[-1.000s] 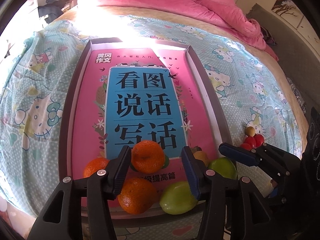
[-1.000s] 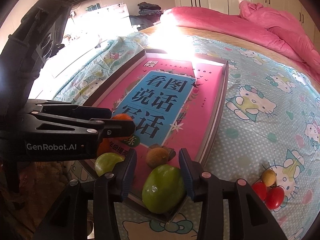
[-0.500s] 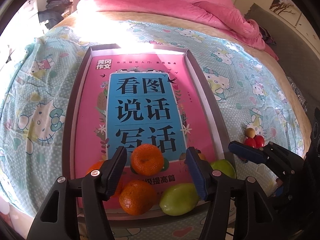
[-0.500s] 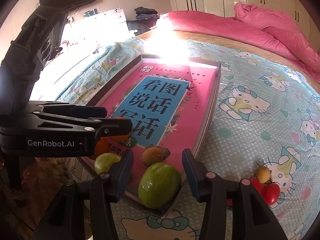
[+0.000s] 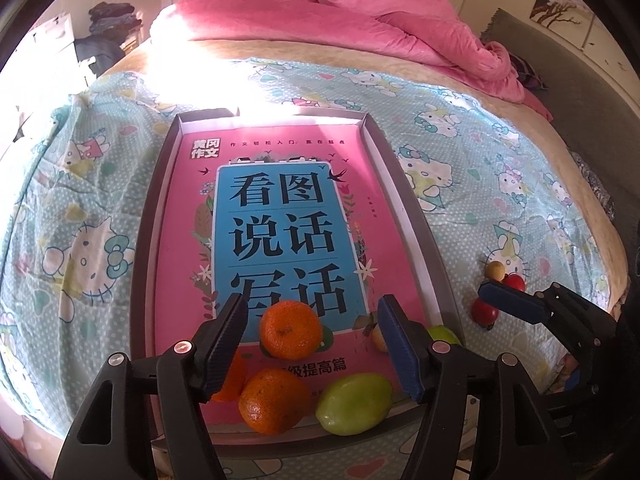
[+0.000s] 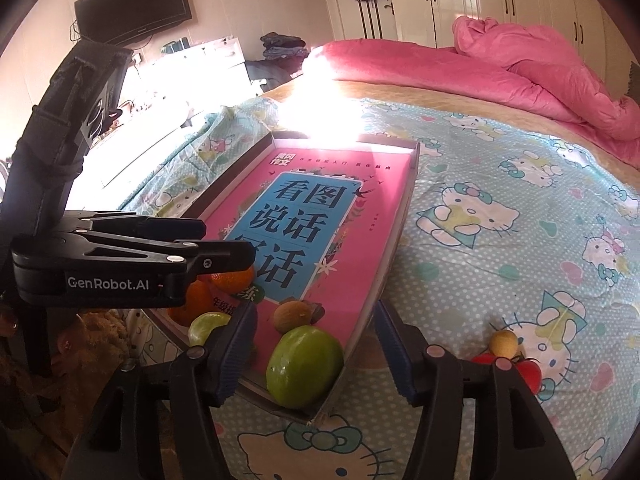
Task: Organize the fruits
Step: 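Move both open tools away from the workbook toward the red tomatoes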
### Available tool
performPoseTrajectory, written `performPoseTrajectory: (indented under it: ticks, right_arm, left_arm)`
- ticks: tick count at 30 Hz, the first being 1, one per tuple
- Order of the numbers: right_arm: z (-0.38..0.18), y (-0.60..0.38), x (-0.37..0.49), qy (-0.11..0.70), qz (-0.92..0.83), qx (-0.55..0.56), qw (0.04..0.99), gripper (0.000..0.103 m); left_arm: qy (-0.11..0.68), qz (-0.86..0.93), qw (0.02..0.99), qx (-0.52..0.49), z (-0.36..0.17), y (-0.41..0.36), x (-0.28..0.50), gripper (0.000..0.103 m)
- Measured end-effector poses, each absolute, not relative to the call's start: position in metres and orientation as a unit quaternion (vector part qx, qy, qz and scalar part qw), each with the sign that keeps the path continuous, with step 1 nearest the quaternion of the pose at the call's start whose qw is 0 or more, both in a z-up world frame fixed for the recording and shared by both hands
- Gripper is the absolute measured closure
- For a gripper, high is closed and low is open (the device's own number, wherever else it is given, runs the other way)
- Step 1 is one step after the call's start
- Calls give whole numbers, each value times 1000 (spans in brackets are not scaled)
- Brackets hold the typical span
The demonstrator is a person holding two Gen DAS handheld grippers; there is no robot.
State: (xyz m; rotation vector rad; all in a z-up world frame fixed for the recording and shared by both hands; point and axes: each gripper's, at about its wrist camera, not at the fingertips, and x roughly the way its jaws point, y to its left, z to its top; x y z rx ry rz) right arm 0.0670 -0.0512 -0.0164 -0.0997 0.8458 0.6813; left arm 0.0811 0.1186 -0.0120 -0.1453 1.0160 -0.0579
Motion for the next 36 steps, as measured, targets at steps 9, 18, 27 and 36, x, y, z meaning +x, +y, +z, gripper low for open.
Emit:
performPoseTrajectory:
  ticks: [9,18,27,36]
  right_arm:
    - [-10,-61,65,393,318,-38,862,40]
    - [-8,-66,65,387,318,-34,865,38]
    - [-2,-75,66,378,309,-31,872,36]
    - [4,-94,67,375,294,-22,879,34]
  left_arm:
    - [483,-27,872,-69,-11,118,80,33]
    - [482,-26,873,-67,-11,118,79,33]
    - [480,-26,875,-59,-10,111,76,33]
    - [480,-33,875,-52,-9,99,72,33]
